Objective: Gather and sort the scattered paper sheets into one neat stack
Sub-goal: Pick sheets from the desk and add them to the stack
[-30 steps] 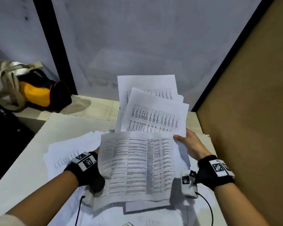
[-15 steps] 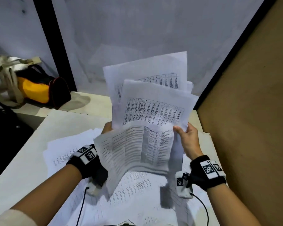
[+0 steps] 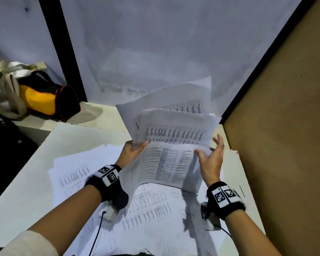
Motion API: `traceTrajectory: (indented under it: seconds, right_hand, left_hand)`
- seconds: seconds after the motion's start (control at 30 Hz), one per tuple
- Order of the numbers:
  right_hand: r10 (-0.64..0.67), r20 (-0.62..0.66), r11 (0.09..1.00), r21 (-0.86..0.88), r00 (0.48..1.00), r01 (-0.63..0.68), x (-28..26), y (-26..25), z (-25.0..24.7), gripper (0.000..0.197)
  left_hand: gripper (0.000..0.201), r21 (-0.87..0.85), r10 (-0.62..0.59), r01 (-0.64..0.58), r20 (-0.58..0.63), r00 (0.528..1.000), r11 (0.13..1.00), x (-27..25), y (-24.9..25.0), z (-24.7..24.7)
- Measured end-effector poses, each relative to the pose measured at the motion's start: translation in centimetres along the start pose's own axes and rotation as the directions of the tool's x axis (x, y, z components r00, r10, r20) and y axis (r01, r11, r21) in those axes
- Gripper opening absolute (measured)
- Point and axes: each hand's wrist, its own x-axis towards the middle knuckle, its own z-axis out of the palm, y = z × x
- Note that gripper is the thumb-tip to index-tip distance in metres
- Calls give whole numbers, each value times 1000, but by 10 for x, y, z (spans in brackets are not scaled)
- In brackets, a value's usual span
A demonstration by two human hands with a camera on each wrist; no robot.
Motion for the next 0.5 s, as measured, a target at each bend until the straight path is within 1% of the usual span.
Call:
traceTrajectory:
  seconds: [0.03, 0.07, 0.1, 0.13, 0.17, 0.2, 0.23, 0.27, 0.3, 0.33, 0.37, 0.43, 0.47, 0.5]
  right_hand:
    - [-190, -89, 973, -147, 978, 176, -2, 1, 1, 78]
    - [-406, -99, 871, -343, 908, 352, -5, 2, 2, 75]
    - [-569, -23, 713, -510, 822, 480, -8, 7, 7, 71]
    - [-661, 116, 551, -595, 742, 585, -11, 12, 14, 72]
    - [-673, 267, 432, -615, 690, 660, -15, 14, 21, 78]
    - [-634, 386, 371, -608, 670, 702, -20, 14, 29, 88]
    - [-560, 463, 357, -613, 687, 704, -24, 13, 36, 96]
    - [-497, 501, 361, -623, 708, 694, -27, 12, 43, 99]
    - [-459, 528, 366, -620, 714, 694, -28, 8, 49, 98]
    - [-463, 543, 362, -606, 701, 709, -29, 6, 55, 93]
    - [-494, 553, 358, -574, 671, 736, -31, 4, 61, 83]
    - [-578, 565, 331, -497, 588, 802, -32, -2, 65, 55]
    - [-635, 533, 330, -467, 559, 820, -29, -8, 64, 39]
    - [-688, 473, 356, -439, 550, 825, -23, -12, 62, 23]
  left_hand:
    - [19, -12, -6, 6, 4, 1000, 1000, 2, -3, -1]
    - [20, -1, -2, 2, -2, 1000, 1000, 2, -4, -1]
    - [19, 14, 14, -14, -5, 1000, 1000, 2, -5, -2]
    - [17, 29, 29, -29, -11, 1000, 999, 2, -4, -2]
    - [14, 35, 36, -36, -2, 999, 999, 3, -5, -2]
    - [11, 44, 34, -34, 6, 999, 998, 2, -4, -2]
    - [11, 49, 44, -45, 8, 999, 998, 2, -4, -2]
    - [11, 53, 51, -52, 9, 999, 997, 1, -4, -2]
    - [12, 44, 59, -59, 8, 998, 997, 2, -6, -2]
    - [13, 42, 58, -58, 9, 998, 997, 1, -5, -2]
    - [15, 46, 60, -60, 14, 998, 997, 0, -4, -3]
    - [16, 40, 67, -69, 37, 997, 997, 0, -3, -3]
    - [15, 34, 68, -69, 42, 997, 997, -1, -3, -4]
    - [14, 28, 72, -73, 42, 997, 997, -1, -3, -4]
